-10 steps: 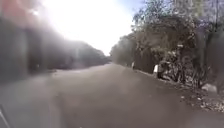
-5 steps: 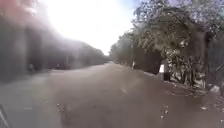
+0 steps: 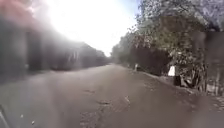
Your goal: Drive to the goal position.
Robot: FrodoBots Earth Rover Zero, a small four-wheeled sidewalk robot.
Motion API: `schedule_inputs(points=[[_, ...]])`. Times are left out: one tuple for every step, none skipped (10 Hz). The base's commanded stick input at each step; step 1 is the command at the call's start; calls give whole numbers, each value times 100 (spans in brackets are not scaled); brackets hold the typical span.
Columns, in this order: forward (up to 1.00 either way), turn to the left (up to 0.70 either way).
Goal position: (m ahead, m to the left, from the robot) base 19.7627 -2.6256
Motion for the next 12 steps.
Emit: schedule_inputs(points=[[100, 0], [100, 0], [100, 0], [100, 0], [100, 0], [100, 0], [100, 0], [100, 0], [100, 0], [100, 0], [100, 0], [0, 0]])
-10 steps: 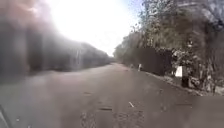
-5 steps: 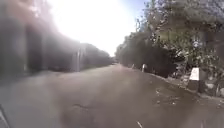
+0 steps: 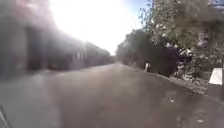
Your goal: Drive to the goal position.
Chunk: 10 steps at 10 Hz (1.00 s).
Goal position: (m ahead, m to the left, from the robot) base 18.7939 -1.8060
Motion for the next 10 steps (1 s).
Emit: schedule_inputs(points=[[0, 0], [0, 0], [0, 0], [0, 0], [0, 0], [0, 0], [0, 0], [0, 0], [6, 0], [48, 0]])
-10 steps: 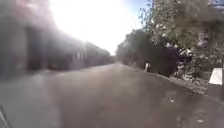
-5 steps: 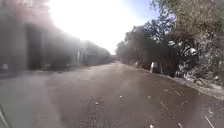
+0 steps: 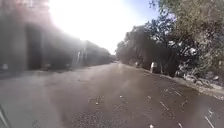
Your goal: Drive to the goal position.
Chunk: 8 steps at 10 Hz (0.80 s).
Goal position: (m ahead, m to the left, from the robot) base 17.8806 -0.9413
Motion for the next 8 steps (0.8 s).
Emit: schedule_inputs(points=[[90, 0], [100, 0], [100, 0], [100, 0], [100, 0], [100, 0], [100, 0], [100, 0]])
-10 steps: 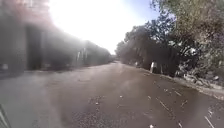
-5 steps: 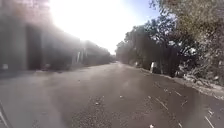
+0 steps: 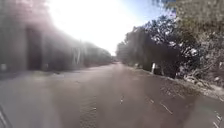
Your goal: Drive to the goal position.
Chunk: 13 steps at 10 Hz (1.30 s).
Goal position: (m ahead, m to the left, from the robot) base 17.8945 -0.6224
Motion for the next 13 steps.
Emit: schedule_inputs(points=[[100, 0], [100, 0], [100, 0], [100, 0], [100, 0], [100, 0], [100, 0], [100, 0], [100, 0], [100, 0], [100, 0], [100, 0], [100, 0]])
